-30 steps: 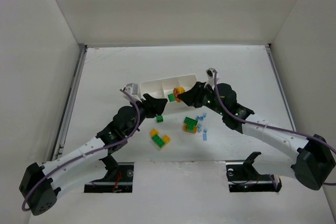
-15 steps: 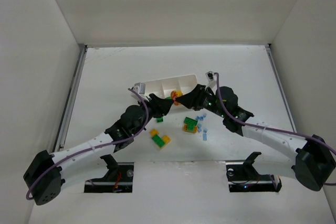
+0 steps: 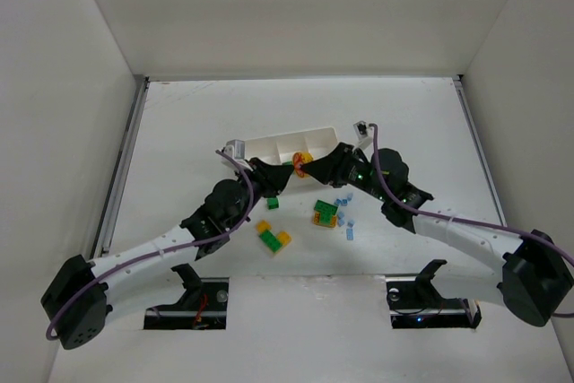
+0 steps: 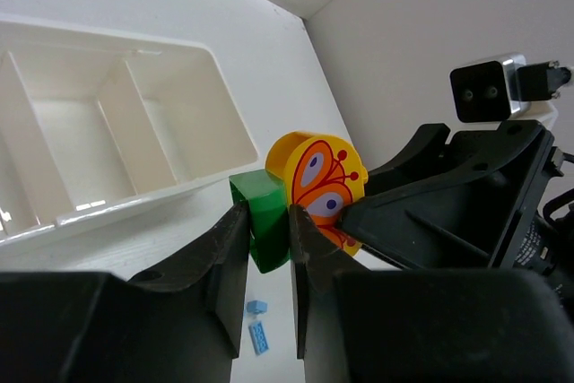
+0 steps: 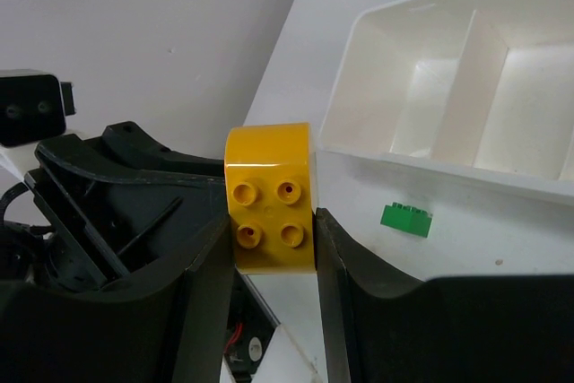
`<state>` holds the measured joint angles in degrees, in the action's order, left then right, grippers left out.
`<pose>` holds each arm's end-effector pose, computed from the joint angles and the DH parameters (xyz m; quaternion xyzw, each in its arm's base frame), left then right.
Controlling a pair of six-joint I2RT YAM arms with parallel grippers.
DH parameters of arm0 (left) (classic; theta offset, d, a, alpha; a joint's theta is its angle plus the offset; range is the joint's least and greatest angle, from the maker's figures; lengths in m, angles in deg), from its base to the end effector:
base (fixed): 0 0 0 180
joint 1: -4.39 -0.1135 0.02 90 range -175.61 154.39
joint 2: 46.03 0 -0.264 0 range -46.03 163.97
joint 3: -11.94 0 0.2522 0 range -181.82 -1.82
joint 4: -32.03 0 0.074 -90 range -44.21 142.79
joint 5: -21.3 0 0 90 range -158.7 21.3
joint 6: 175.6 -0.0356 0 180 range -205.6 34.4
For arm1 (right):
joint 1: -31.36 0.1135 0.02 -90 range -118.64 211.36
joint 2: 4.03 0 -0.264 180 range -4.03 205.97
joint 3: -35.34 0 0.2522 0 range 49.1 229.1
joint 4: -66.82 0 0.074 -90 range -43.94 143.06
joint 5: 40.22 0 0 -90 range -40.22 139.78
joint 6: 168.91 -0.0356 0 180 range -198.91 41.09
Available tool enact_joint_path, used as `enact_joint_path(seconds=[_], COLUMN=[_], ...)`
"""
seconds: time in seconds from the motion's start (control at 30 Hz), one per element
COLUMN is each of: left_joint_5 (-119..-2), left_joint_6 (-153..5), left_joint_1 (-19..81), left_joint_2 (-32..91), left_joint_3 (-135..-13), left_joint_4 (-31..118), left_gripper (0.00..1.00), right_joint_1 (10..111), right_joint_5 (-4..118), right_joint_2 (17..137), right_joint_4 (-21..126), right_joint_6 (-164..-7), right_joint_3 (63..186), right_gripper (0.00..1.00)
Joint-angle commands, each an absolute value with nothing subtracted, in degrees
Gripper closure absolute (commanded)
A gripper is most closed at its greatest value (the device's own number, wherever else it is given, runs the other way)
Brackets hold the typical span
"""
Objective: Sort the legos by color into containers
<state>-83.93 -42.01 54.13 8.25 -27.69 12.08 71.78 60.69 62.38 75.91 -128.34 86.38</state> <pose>0.1479 -0.1601 0.2741 -0.0620 0.6720 -0.4715 0.5676 0.1980 0.1775 0.2767 -0.0050 0.7441 0.5192 0.4203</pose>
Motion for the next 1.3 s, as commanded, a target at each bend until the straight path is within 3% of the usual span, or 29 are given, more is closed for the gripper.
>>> enact_joint_path(seconds=[0.0,0.53,0.73,1.03,1.27], left_joint_5=[-83.29,-82.50,-82.67,-83.29,-81.97], left_joint_6=[-41.75,-41.39,-43.15,-44.56,-44.65], left_joint_1=[53.74,47.42,44.43,38.45,37.04], left_joint_2=[6.09,-3.66,-9.46,-16.58,-15.36], left_joint_3=[-26.35,-22.65,-24.23,-24.23,-23.97], left_joint_4=[6.86,13.09,21.08,32.34,33.14], left_gripper=[0.95,0.96,0.93,0.93,0.92], right_joint_1=[70.69,66.64,70.59,75.78,76.49], right_joint_5=[62.43,62.88,51.11,50.39,45.14], right_joint_2=[61.80,60.12,70.74,90.34,91.86], right_joint_4=[82.76,80.49,72.23,71.52,70.11], right_joint_6=[-130.76,-129.81,-120.14,-117.76,-115.13], right_joint_3=[85.49,86.80,95.31,110.52,111.33], right_gripper=[0.79,0.79,0.79,0.79,0.80])
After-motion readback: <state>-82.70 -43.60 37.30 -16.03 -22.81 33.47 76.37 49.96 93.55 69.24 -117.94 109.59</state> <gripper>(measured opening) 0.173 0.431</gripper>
